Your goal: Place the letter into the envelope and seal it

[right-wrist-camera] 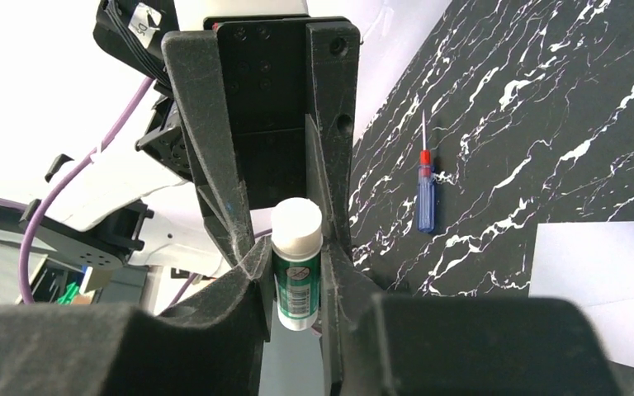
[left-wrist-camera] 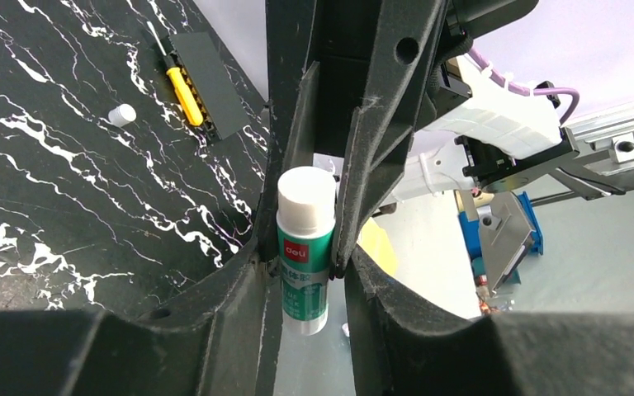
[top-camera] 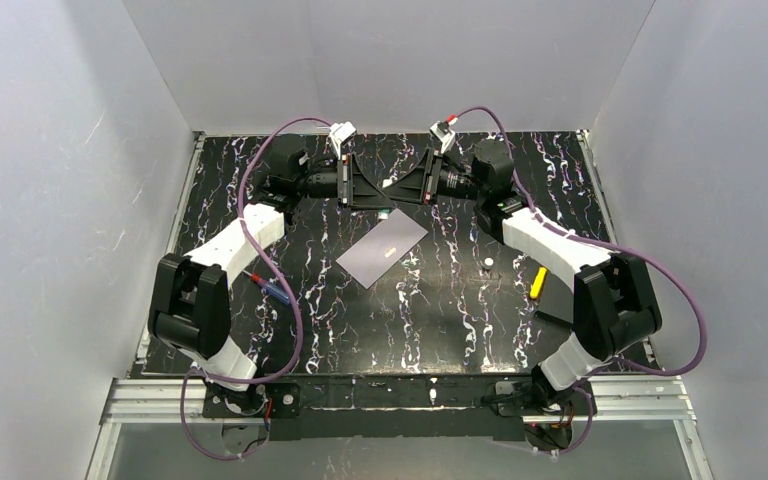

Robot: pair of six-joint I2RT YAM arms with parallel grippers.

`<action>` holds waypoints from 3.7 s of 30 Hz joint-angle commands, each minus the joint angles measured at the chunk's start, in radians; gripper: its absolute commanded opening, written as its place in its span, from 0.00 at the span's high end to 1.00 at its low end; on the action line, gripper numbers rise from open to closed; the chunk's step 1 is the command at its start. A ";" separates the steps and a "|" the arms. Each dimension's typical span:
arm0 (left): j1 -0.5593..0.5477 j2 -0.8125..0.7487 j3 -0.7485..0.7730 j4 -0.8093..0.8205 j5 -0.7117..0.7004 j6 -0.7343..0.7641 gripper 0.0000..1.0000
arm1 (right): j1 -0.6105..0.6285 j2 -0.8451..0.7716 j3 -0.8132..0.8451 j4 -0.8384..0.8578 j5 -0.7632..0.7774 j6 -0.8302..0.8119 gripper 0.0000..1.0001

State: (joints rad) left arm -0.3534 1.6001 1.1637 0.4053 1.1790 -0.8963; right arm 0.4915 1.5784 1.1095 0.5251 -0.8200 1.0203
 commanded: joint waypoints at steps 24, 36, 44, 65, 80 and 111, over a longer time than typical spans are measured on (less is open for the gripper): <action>-0.013 0.040 0.023 0.042 -0.156 -0.087 1.00 | 0.017 -0.175 -0.067 -0.171 0.480 0.044 0.31; -0.012 0.036 0.019 0.040 -0.148 -0.103 1.00 | 0.016 -0.174 -0.078 -0.188 0.506 0.058 0.56; -0.012 0.046 0.021 0.040 -0.099 -0.110 0.90 | 0.016 -0.114 -0.033 -0.177 0.470 0.011 0.79; 0.005 0.091 0.074 0.042 -0.141 -0.137 1.00 | 0.022 -0.172 -0.097 -0.134 0.517 0.000 0.19; 0.014 0.100 0.246 0.044 -0.242 -0.271 1.00 | 0.044 -0.122 -0.181 0.319 0.389 0.193 0.29; 0.016 0.110 0.321 -0.680 -0.630 0.110 1.00 | 0.070 0.116 0.226 -0.555 0.520 -0.551 0.99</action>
State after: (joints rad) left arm -0.3359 1.7081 1.4349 0.0105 0.6567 -0.9138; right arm 0.5510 1.6424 1.2282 0.2699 -0.4053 0.8040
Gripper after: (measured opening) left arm 0.227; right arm 0.300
